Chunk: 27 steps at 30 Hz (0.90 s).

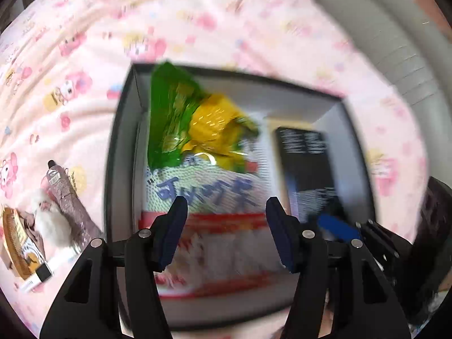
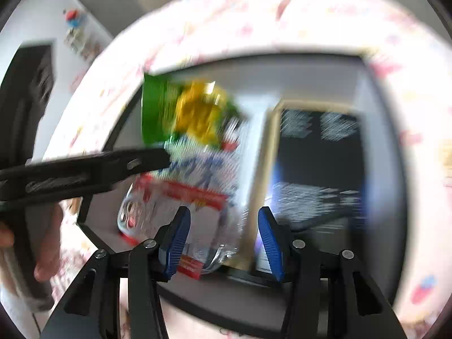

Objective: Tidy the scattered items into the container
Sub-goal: 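Move the right gripper back toward the white watch strap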

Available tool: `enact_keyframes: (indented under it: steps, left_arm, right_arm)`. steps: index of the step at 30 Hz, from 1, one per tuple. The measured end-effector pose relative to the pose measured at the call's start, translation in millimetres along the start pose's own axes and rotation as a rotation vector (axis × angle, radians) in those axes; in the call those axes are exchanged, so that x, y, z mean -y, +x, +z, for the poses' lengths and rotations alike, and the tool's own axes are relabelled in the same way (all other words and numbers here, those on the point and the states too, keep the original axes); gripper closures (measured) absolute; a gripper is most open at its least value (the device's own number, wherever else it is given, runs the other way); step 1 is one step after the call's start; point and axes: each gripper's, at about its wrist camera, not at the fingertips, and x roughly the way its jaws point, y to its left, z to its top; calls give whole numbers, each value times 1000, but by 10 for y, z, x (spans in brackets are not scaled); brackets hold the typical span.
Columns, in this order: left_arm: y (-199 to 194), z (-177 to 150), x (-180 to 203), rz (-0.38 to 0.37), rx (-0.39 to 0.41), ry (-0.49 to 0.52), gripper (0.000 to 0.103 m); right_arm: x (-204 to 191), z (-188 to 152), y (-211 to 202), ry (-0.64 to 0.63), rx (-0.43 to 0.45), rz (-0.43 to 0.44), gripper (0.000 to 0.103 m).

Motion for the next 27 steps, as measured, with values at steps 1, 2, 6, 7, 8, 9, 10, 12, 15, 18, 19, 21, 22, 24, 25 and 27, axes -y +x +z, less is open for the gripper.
enact_keyframes:
  steps: [1, 2, 6, 7, 8, 9, 10, 12, 15, 18, 19, 21, 22, 24, 25, 27]
  left_arm:
    - [-178, -115, 25, -5, 39, 9, 43]
    - [-285, -193, 25, -5, 69, 19, 42]
    - [-552, -475, -11, -22, 144, 29, 39]
    - [-678, -572, -66, -20, 162, 10, 37]
    - [-605, -590, -44, -28, 166, 5, 37]
    - [-694, -662, -150, -40, 172, -2, 37]
    - [-778, -747, -222, -49, 179, -9, 36]
    - [-745, -885, -306, -42, 193, -16, 36]
    - [-823, -1088, -539, 10, 202, -37, 36]
    - [-839, -1258, -917, 11, 197, -114, 36]
    - [-856, -1312, -1086, 8, 194, -146, 36]
    - [-904, -1398, -1391, 19, 194, -215, 36]
    - [-943, -1459, -1607, 31, 196, -268, 36]
    - [-1006, -1554, -1962, 39, 206, -353, 36]
    - [-1015, -1597, -2153, 31, 203, -400, 36]
    - [-954, -1657, -2452, -6, 183, -471, 36]
  right_arm:
    - [-27, -58, -177, 9, 57, 4, 57]
    - [-42, -72, -259, 17, 77, 17, 57]
    - [-369, -227, -617, 24, 145, 83, 57]
    - [-458, -273, -647, 9, 150, 73, 57]
    - [-548, -250, -652, -12, 156, 75, 57]
    - [-680, -306, -704, -39, 166, 84, 57]
    - [-774, -338, -714, -56, 169, 94, 57]
    - [-1010, -392, -742, -103, 155, 109, 57]
    - [-1332, -559, -611, -187, 124, 82, 57]
    - [-1605, -652, -460, -237, 98, 90, 57]
    - [-1688, -658, -348, -246, 83, 110, 57]
    - [-1839, -646, -92, -246, 19, 164, 57]
    - [-1910, -649, -13, -244, -8, 183, 57]
    - [-2060, -641, 191, -252, -61, 209, 57]
    - [-2142, -625, 299, -262, -86, 212, 57]
    - [-2280, -585, 504, -271, -128, 228, 57]
